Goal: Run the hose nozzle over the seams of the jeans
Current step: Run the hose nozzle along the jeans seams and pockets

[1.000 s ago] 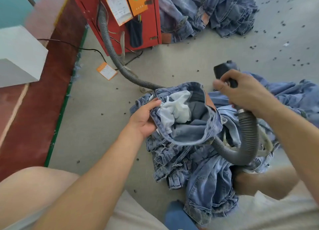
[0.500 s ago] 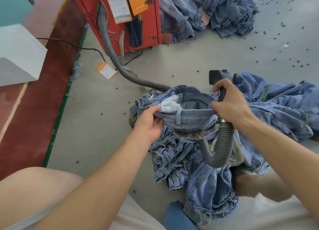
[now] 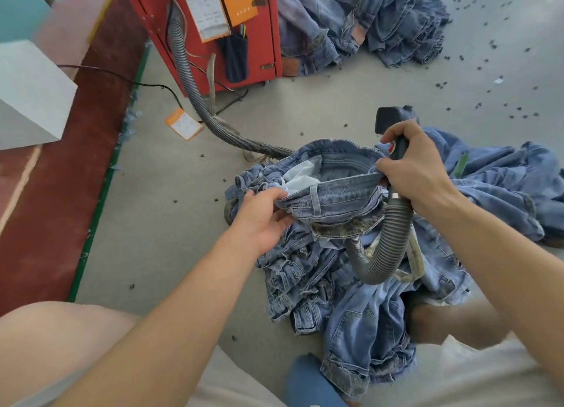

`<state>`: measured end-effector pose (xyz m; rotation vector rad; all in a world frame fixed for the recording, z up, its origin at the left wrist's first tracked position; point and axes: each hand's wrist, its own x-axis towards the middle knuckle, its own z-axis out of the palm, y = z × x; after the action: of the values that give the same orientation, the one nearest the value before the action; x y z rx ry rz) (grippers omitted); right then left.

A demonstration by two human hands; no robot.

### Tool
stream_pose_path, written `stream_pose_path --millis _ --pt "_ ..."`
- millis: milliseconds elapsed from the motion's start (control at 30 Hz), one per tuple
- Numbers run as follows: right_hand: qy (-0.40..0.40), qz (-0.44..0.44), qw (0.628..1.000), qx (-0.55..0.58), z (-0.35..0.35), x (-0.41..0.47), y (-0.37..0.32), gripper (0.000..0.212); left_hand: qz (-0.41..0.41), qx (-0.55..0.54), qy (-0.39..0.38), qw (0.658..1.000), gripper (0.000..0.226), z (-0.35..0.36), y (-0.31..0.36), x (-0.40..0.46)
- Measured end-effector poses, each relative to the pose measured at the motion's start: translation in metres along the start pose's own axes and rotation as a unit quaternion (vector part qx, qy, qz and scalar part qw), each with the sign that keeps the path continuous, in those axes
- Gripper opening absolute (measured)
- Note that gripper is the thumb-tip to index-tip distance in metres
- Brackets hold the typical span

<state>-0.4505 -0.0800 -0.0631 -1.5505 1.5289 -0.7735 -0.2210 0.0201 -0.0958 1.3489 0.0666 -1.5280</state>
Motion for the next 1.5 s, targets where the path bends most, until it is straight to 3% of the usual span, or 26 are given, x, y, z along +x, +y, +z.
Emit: stream_pose_path --millis 67,100,133,167,200,233,267,300,367,433,500,567,667,767,800,867,900,933,1000,1067,1133,1300,1433,1500 --pt "-0.004 0.005 1.0 0.001 0.001 0.0 -0.001 0.044 0.087 0.212 0.043 0.973 0.081 0.001 -0.003 -0.001" --pt "-0.004 0.006 1.0 0.0 0.001 0.0 -0.002 0.044 0.161 0.37 0.058 0.913 0.075 0.0 -0.006 -0.002" --pt "-0.005 0.005 1.0 0.0 0.003 0.0 -0.003 0.043 0.231 0.512 0.046 0.826 0.069 -0.002 -0.008 -0.003" --pt "-0.006 0.003 1.0 0.001 0.005 0.0 -0.005 0.043 0.289 0.614 0.015 0.734 0.067 -0.005 -0.011 -0.003" --pt "-0.01 -0.002 1.0 0.002 0.006 0.0 -0.007 0.042 0.32 0.675 -0.022 0.665 0.063 -0.008 -0.013 0.0" --pt "-0.016 -0.01 1.0 0.001 0.007 0.001 -0.009 0.041 0.328 0.698 -0.048 0.635 0.05 -0.009 -0.013 0.001" --pt "-0.026 -0.018 0.999 0.0 0.007 0.001 -0.011 0.039 0.325 0.688 -0.063 0.646 0.037 -0.01 -0.013 0.002" --pt "-0.038 -0.026 0.999 0.002 0.007 0.001 -0.012 0.036 0.315 0.658 -0.064 0.681 0.034 -0.012 -0.012 0.006" --pt "-0.059 -0.042 0.997 0.004 0.005 0.002 -0.015 0.03 0.284 0.535 0.002 0.796 0.038 -0.017 -0.007 0.019" --pt "-0.069 -0.058 0.996 -0.012 -0.003 0.004 -0.017 0.033 0.188 0.318 0.078 0.926 0.035 -0.031 0.004 0.037" --pt "-0.085 -0.067 0.994 -0.019 -0.014 0.007 -0.02 0.047 0.105 0.131 0.111 0.98 0.026 -0.05 0.011 0.053" --pt "-0.104 -0.09 0.989 -0.049 -0.026 0.008 -0.021 0.065 0.064 0.081 0.154 0.983 0.027 -0.067 0.01 0.065" --pt "-0.13 -0.104 0.979 -0.119 -0.039 0.008 -0.022 0.085 0.062 0.106 0.191 0.974 0.028 -0.08 0.001 0.07" --pt "-0.143 -0.119 0.962 -0.198 -0.036 0.004 -0.026 0.087 0.082 0.138 0.186 0.969 0.037 -0.083 0.003 0.067" --pt "-0.147 -0.128 0.957 -0.214 -0.034 0.002 -0.027 0.086 0.101 0.208 0.176 0.957 0.05 -0.084 0.003 0.065" --pt "-0.153 -0.143 0.95 -0.233 -0.029 -0.001 -0.03 0.084 0.163 0.391 0.15 0.893 0.058 -0.086 -0.001 0.06" --pt "-0.154 -0.15 0.944 -0.249 -0.028 -0.002 -0.032 0.082 0.192 0.449 0.146 0.86 0.046 -0.086 -0.005 0.059" --pt "-0.156 -0.155 0.939 -0.265 -0.027 -0.002 -0.033 0.078 0.204 0.461 0.15 0.85 0.031 -0.087 -0.005 0.06" --pt "-0.168 -0.151 0.932 -0.282 -0.025 -0.001 -0.035 0.069 0.184 0.383 0.151 0.893 0.013 -0.087 -0.003 0.061" --pt "-0.185 -0.144 0.93 -0.282 -0.024 0.0 -0.036 0.062 0.128 0.25 0.119 0.952 0.009 -0.086 0.001 0.061" --pt "-0.199 -0.142 0.93 -0.275 -0.022 0.0 -0.036 0.059 0.091 0.145 0.068 0.983 0.011 -0.082 0.004 0.058" --pt "-0.216 -0.155 0.92 -0.289 -0.022 0.0 -0.032 0.062 0.057 0.087 -0.024 0.994 0.03 -0.077 0.009 0.05" --pt "-0.196 -0.156 0.927 -0.279 -0.021 0.0 -0.03 0.063 0.069 0.101 0.016 0.992 0.017 -0.076 0.014 0.052" --pt "-0.17 -0.166 0.929 -0.284 -0.023 0.002 -0.031 0.062 0.097 0.112 0.067 0.987 0.024 -0.075 0.016 0.053"
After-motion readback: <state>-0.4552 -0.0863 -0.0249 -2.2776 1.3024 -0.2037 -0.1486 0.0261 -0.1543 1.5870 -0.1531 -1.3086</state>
